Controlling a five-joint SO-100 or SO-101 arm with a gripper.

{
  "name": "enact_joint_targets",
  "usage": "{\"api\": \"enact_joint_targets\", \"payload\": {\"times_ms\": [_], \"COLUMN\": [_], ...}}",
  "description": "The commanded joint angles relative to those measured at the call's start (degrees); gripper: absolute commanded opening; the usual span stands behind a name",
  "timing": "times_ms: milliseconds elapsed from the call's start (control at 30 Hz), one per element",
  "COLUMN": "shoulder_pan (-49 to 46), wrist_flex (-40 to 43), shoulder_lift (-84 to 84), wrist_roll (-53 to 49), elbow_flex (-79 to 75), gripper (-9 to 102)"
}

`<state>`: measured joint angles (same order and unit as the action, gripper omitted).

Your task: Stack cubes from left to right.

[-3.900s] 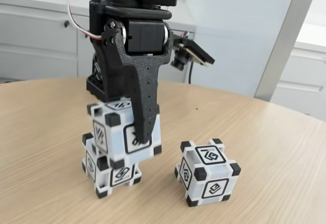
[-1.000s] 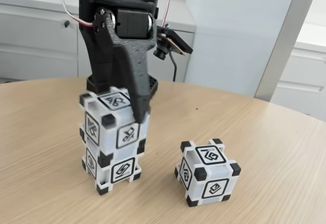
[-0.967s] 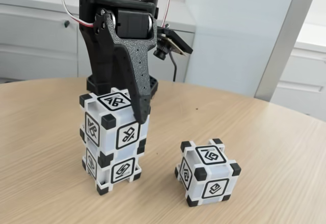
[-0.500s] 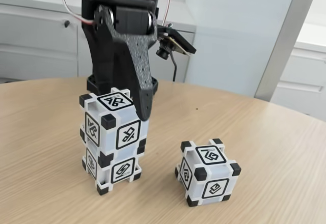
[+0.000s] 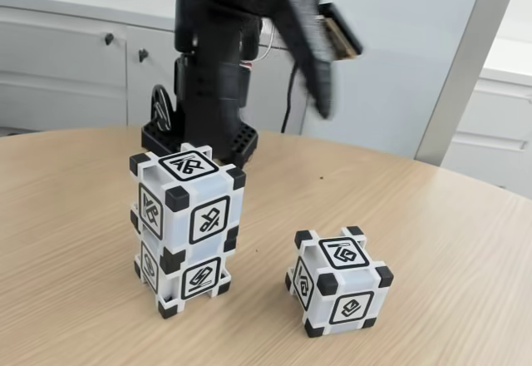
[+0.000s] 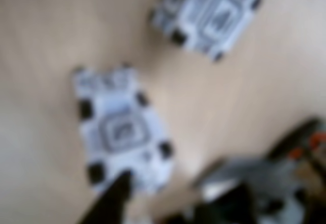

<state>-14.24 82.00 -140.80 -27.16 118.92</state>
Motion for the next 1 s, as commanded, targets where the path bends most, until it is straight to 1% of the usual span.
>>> {"api": "enact_joint_targets", "payload": {"times_ms": [0,67,267,367,433,567,667,767,967], "shoulder_pan": [5.36,7.65,15.47,19.34,21.18,20.83,20.74,20.74,20.74], "wrist_flex": [-0.35,-1.14,-1.32,-1.49,-3.52,-11.51,-16.0,-18.28,-20.13], "shoulder_lift": [0.18,0.18,0.88,4.92,9.14,17.58,21.97,24.26,31.11], "wrist_roll": [5.8,10.28,19.42,22.76,25.4,28.92,30.94,31.46,31.38], "elbow_flex": [-1.23,-1.23,-1.23,-1.23,-1.23,-1.23,-1.23,-1.23,-1.23], "gripper": [35,35,35,35,35,34,34,34,34]}}
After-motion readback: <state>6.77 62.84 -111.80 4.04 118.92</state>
